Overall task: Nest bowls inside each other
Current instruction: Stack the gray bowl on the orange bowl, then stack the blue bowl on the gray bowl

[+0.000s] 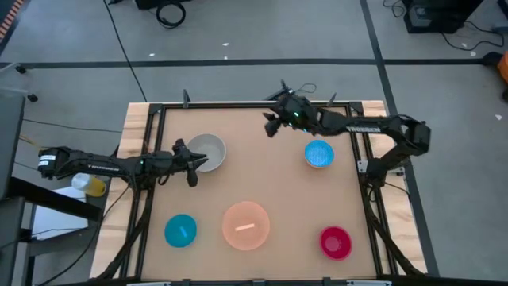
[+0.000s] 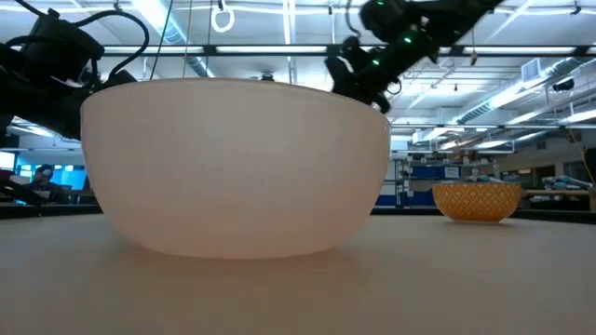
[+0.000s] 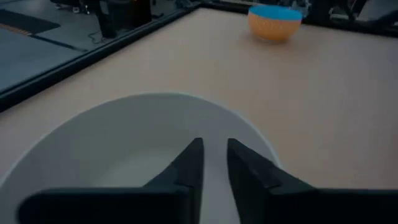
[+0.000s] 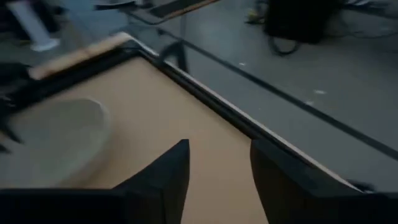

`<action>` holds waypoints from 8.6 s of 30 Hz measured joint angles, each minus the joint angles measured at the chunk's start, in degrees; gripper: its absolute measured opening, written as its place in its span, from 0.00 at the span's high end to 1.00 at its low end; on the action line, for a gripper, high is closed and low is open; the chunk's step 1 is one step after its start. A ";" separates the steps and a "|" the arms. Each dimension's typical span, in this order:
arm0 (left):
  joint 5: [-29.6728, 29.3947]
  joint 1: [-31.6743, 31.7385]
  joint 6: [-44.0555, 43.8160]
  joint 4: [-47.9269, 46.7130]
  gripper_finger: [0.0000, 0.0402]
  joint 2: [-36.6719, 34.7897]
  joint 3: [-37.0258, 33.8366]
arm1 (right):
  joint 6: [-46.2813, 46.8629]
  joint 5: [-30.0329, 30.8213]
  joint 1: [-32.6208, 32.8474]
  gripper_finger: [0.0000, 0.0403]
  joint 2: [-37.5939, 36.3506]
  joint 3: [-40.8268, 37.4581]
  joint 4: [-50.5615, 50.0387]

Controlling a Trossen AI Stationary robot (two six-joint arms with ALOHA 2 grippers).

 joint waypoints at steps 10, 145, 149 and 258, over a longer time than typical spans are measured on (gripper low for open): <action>2.27 -0.07 0.08 -14.65 0.59 -0.11 7.00 | -2.79 -2.38 -0.97 0.51 13.74 25.60 -25.63; -1.66 -34.15 25.87 -43.37 0.99 36.99 53.21 | 10.53 14.59 25.69 0.52 -0.35 6.20 -43.95; 8.42 -37.46 23.76 -32.97 0.99 39.64 55.97 | 10.48 14.62 25.92 0.52 -0.35 6.20 -43.93; -11.06 -35.57 -17.24 -65.42 0.99 39.63 64.70 | 42.92 12.99 36.98 0.52 -4.04 6.22 -89.44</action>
